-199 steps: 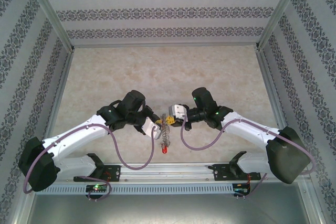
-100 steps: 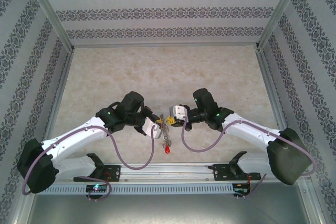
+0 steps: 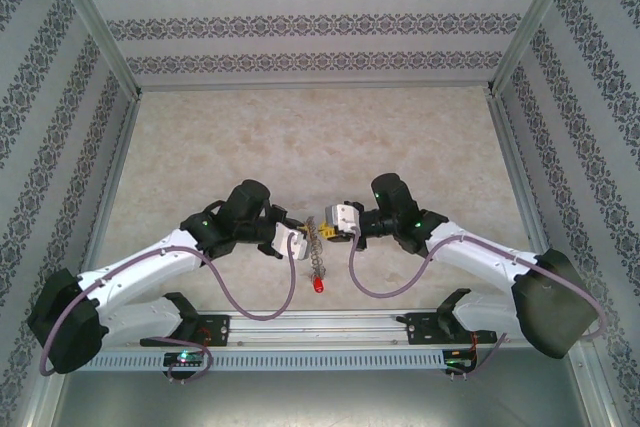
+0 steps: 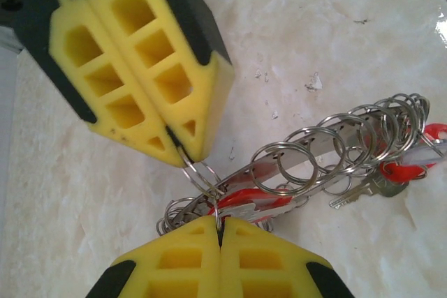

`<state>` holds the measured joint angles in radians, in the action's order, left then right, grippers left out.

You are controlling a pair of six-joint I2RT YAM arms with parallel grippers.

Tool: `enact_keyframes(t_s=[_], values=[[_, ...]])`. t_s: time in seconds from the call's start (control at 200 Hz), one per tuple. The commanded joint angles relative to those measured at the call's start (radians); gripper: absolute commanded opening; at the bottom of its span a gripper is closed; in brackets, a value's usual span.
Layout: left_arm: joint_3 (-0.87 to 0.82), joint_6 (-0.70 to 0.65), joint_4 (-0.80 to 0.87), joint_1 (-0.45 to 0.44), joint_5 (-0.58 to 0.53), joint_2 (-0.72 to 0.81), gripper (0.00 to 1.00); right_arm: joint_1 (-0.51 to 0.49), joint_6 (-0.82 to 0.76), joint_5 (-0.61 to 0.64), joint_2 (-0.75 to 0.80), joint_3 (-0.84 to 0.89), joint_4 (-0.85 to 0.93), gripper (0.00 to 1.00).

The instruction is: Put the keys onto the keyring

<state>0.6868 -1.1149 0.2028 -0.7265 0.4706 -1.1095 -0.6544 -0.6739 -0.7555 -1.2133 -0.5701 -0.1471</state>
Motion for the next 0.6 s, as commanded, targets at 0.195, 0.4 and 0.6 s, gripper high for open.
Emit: enact_keyframes(t_s=[0.195, 0.4, 0.6], values=[[-0.054, 0.168, -0.082, -0.016, 0.036, 0.062, 0.00, -0.028, -0.036, 0.079, 0.067, 0.077, -0.133, 0.00], [-0.090, 0.217, -0.142, -0.016, 0.027, 0.079, 0.00, -0.054, -0.072, 0.107, 0.085, 0.112, -0.164, 0.00], [-0.091, 0.224, -0.163, -0.016, 0.016, 0.097, 0.00, -0.073, -0.096, 0.145, 0.105, 0.162, -0.226, 0.00]])
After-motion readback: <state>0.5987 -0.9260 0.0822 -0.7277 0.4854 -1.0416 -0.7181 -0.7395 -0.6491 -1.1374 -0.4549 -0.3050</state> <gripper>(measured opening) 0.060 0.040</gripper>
